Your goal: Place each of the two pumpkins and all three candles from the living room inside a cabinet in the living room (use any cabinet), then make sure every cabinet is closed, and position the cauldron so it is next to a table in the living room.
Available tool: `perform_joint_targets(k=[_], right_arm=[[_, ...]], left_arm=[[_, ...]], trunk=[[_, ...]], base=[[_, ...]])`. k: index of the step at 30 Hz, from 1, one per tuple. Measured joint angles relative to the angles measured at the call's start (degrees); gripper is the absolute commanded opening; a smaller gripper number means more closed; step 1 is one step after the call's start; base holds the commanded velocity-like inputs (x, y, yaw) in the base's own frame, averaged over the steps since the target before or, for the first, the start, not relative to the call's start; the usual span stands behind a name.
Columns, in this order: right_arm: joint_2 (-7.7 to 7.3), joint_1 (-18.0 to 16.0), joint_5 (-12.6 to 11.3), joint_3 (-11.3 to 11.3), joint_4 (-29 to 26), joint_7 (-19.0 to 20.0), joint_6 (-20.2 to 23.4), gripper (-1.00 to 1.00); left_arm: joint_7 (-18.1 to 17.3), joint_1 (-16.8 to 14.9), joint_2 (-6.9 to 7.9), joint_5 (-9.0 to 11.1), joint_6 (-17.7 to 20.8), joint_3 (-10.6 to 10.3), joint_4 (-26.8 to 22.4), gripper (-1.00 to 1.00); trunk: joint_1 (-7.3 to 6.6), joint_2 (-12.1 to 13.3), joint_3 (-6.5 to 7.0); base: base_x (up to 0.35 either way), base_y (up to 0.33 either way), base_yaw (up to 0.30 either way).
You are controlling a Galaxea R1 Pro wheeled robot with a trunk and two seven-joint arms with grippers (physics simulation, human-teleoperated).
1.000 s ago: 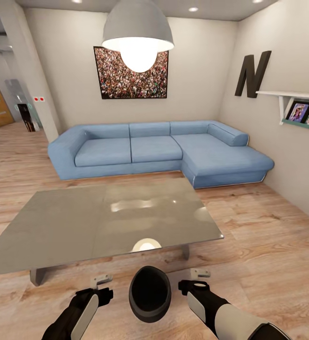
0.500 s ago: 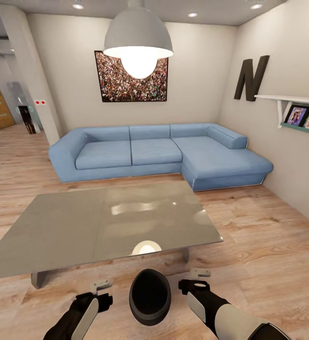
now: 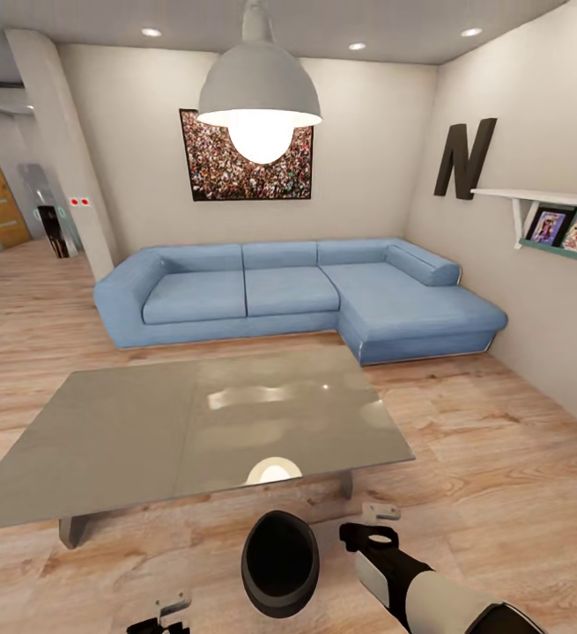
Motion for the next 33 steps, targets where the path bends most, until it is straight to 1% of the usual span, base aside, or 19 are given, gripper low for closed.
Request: perform_joint_targets(k=[2, 4, 6, 10, 13, 19, 33], right_arm=[[-0.03, 0.0, 0.0, 0.0, 0.2, -0.1, -0.7, 1.00], [-0.06, 0.1, 0.0, 0.0, 0.7, -0.1, -1.0, 1.00], [-0.08, 0.1, 0.0, 0.0, 1.4, -0.1, -1.1, 1.00], [-0.09, 0.1, 0.1, 0.0, 2.8, -0.1, -1.4, 1.00], [-0.13, 0.0, 0.1, 0.0, 3.1, 0.0, -1.4, 1.00], [-0.17, 0.1, 0.0, 0.0, 3.2, 0.0, -1.4, 1.00], [0.02, 0.7, 0.0, 0.0, 3.1, 0.1, -1.8, 1.00]], left_arm=[[0.0, 0.0, 0.04, 0.0, -0.4, -1.3, 0.5, 1.00], [0.0, 0.0, 0.08, 0.0, -1.0, -2.1, 0.8, 1.00], [0.0, 0.1, 0.10, 0.2, -2.7, -2.5, 1.3, 1.00], [0.1, 0.1, 0.06, 0.2, -8.2, -2.8, 6.4, 1.00], [0.1, 0.1, -0.01, 0.2, -9.9, -2.8, 7.9, 1.00], [0.1, 0.0, 0.01, 0.2, -10.5, -2.7, 8.5, 1.00], [0.1, 0.1, -0.05, 0.2, -10.6, -2.8, 8.7, 1.00]], trunk=[[-0.44, 0.8, 0.55], [-0.88, 1.6, 1.09], [-1.32, 2.4, 1.64], [-2.20, 4.0, 2.73], [-2.86, 5.2, 3.55], [-4.18, 7.6, 5.19], [-7.25, 13.2, 9.01]], base=[[0.000, 0.000, 0.000], [0.000, 0.000, 0.000], [0.000, 0.000, 0.000], [0.000, 0.000, 0.000], [0.000, 0.000, 0.000], [0.000, 0.000, 0.000], [0.000, 0.000, 0.000]])
